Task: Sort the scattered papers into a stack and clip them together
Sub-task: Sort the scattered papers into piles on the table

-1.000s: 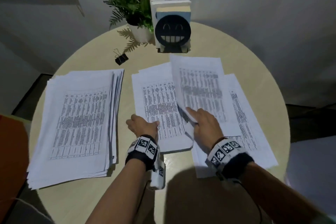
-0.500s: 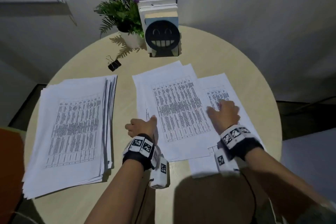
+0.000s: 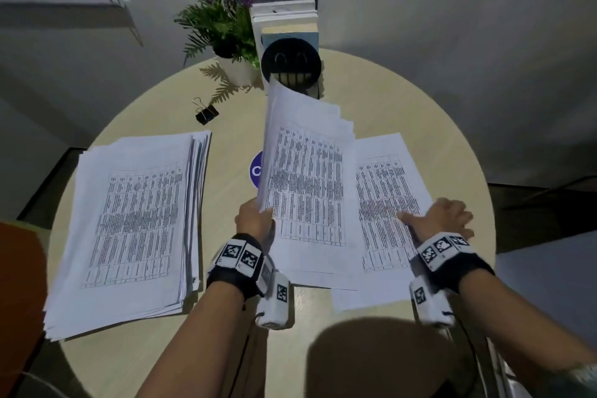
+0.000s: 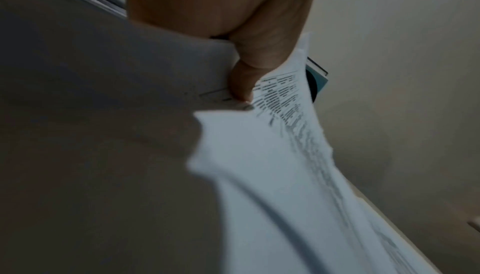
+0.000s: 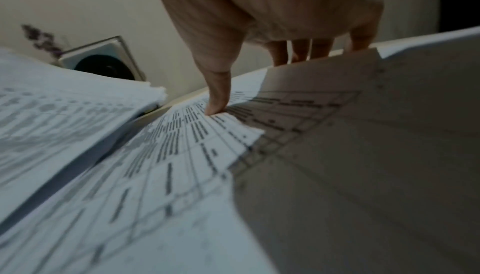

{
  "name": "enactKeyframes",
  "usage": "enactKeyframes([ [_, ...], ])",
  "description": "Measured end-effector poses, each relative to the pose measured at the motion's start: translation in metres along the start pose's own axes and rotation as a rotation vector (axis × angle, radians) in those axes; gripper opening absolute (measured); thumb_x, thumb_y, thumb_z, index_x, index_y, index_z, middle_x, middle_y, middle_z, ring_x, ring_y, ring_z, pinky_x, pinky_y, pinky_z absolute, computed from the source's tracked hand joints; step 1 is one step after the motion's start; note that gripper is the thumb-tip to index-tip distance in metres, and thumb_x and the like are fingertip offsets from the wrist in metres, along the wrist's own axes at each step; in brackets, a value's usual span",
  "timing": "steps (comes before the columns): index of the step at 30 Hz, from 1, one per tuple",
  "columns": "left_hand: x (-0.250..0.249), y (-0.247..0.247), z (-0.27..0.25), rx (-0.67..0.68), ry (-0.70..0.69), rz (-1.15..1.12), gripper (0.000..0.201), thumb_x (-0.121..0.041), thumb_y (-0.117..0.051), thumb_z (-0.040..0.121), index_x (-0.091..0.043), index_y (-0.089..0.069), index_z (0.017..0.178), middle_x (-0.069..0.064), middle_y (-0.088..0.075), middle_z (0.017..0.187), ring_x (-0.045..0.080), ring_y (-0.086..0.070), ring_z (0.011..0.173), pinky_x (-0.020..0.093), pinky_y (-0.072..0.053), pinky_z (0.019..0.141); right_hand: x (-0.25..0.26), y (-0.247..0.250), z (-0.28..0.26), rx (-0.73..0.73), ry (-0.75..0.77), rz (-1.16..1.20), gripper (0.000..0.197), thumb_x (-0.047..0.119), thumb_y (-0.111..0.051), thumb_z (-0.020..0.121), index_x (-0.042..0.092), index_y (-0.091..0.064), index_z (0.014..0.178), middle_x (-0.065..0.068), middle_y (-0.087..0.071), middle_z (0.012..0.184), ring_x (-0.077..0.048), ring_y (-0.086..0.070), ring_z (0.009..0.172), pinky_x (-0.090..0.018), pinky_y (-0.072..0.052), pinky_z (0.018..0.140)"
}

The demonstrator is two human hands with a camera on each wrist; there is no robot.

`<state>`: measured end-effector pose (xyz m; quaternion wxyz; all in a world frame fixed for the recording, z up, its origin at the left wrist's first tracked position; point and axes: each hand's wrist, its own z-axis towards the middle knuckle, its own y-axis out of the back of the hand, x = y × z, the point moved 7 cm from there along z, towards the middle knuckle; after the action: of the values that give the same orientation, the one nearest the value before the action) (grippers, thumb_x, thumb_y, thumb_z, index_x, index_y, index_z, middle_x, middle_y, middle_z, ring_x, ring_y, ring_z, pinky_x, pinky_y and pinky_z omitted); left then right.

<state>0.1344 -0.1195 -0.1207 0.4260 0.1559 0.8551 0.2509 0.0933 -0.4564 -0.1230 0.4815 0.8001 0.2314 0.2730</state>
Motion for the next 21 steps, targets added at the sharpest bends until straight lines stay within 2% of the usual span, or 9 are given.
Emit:
enactKeyframes([
  [3, -0.002, 0.005, 0.001, -0.012, -0.033, -0.080, 0.027, -0.008, -0.041, 0.096, 0.007, -0.055, 0.112, 0.012, -0.053, 0.079, 0.025, -0.047, 0.082, 0.027, -0.040, 0.069, -0.006, -0.013, -0.001, 0.057, -0.004, 0.100, 0.063, 0.040, -0.070, 0.078, -0.005, -0.048, 0.116, -0.023, -0.038, 0.128, -0.039, -0.039, 0.119, -0.049, -0.037, 0.096],
  [5, -0.002, 0.000, -0.005, 0.002, -0.028, 0.019, 0.025, -0.010, -0.038, 0.097, 0.001, -0.053, 0.081, 0.009, -0.044, 0.070, 0.025, -0.042, 0.067, 0.025, -0.035, 0.062, 0.005, -0.027, -0.008, 0.100, 0.091, 0.147, 0.030, 0.030, -0.064, 0.083, 0.001, -0.055, 0.083, -0.023, -0.046, 0.108, -0.033, -0.050, 0.098, -0.041, -0.044, 0.082],
  [7, 0.004, -0.013, -0.013, 0.049, -0.024, 0.171, 0.035, -0.010, -0.036, 0.097, -0.006, -0.043, 0.063, 0.021, -0.052, 0.078, 0.022, -0.039, 0.056, 0.025, -0.033, 0.051, 0.016, -0.038, -0.017, 0.122, 0.154, 0.203, 0.036, 0.021, -0.055, 0.089, 0.012, -0.036, 0.059, -0.017, -0.043, 0.091, -0.024, -0.043, 0.082, -0.032, -0.037, 0.070],
  [9, 0.009, -0.023, -0.024, 0.078, -0.007, 0.301, 0.024, -0.010, -0.038, 0.096, 0.004, -0.056, 0.089, 0.032, -0.050, 0.117, 0.035, -0.054, 0.085, 0.037, -0.047, 0.072, 0.022, -0.041, -0.029, 0.157, 0.138, 0.368, 0.028, 0.021, -0.045, 0.094, 0.010, -0.044, 0.069, -0.013, -0.042, 0.092, -0.022, -0.039, 0.083, -0.027, -0.030, 0.072],
  [10, 0.012, -0.025, -0.030, 0.069, 0.015, 0.346, 0.027, -0.010, -0.039, 0.095, 0.007, -0.053, 0.109, 0.030, -0.042, 0.129, 0.039, -0.050, 0.107, 0.040, -0.044, 0.089, 0.023, -0.041, -0.037, 0.183, 0.118, 0.449, 0.028, 0.027, -0.041, 0.096, 0.002, -0.051, 0.086, -0.014, -0.045, 0.096, -0.025, -0.042, 0.087, -0.028, -0.031, 0.074],
  [12, 0.014, -0.032, -0.041, 0.063, 0.018, 0.329, 0.032, -0.008, -0.040, 0.094, 0.003, -0.041, 0.124, 0.023, -0.030, 0.135, 0.038, -0.039, 0.122, 0.038, -0.036, 0.099, 0.027, -0.047, -0.051, 0.274, 0.079, 0.533, 0.053, 0.042, -0.036, 0.096, -0.005, -0.046, 0.119, -0.019, -0.052, 0.112, -0.032, -0.050, 0.105, -0.032, -0.038, 0.085],
  [14, 0.014, -0.037, -0.052, 0.078, 0.000, 0.113, 0.033, -0.001, -0.042, 0.090, -0.001, -0.034, 0.122, 0.021, -0.028, 0.134, 0.036, -0.040, 0.118, 0.037, -0.037, 0.096, 0.033, -0.056, -0.066, 0.339, 0.081, 0.444, 0.062, 0.047, -0.042, 0.093, -0.001, -0.036, 0.131, -0.022, -0.048, 0.131, -0.035, -0.048, 0.119, -0.035, -0.040, 0.095],
  [18, 0.022, -0.030, -0.055, 0.085, 0.096, -0.190, 0.058, 0.001, -0.044, 0.089, -0.007, -0.017, 0.140, 0.023, -0.044, 0.130, 0.035, -0.053, 0.105, 0.033, -0.044, 0.077, 0.040, -0.068, -0.083, 0.234, 0.237, 0.037, 0.048, 0.023, -0.051, 0.088, 0.010, -0.031, 0.130, -0.014, -0.041, 0.135, -0.033, -0.035, 0.126, -0.042, -0.033, 0.101],
  [21, 0.000, -0.009, -0.059, 0.022, -0.172, 0.033, 0.022, 0.002, -0.040, 0.091, 0.000, -0.049, 0.110, 0.016, -0.060, 0.096, 0.034, -0.055, 0.092, 0.024, -0.033, 0.066, 0.040, -0.070, -0.080, 0.274, 0.224, 0.047, 0.019, 0.019, -0.051, 0.085, 0.011, -0.049, 0.102, -0.014, -0.040, 0.120, -0.032, -0.037, 0.117, -0.039, -0.037, 0.092],
])
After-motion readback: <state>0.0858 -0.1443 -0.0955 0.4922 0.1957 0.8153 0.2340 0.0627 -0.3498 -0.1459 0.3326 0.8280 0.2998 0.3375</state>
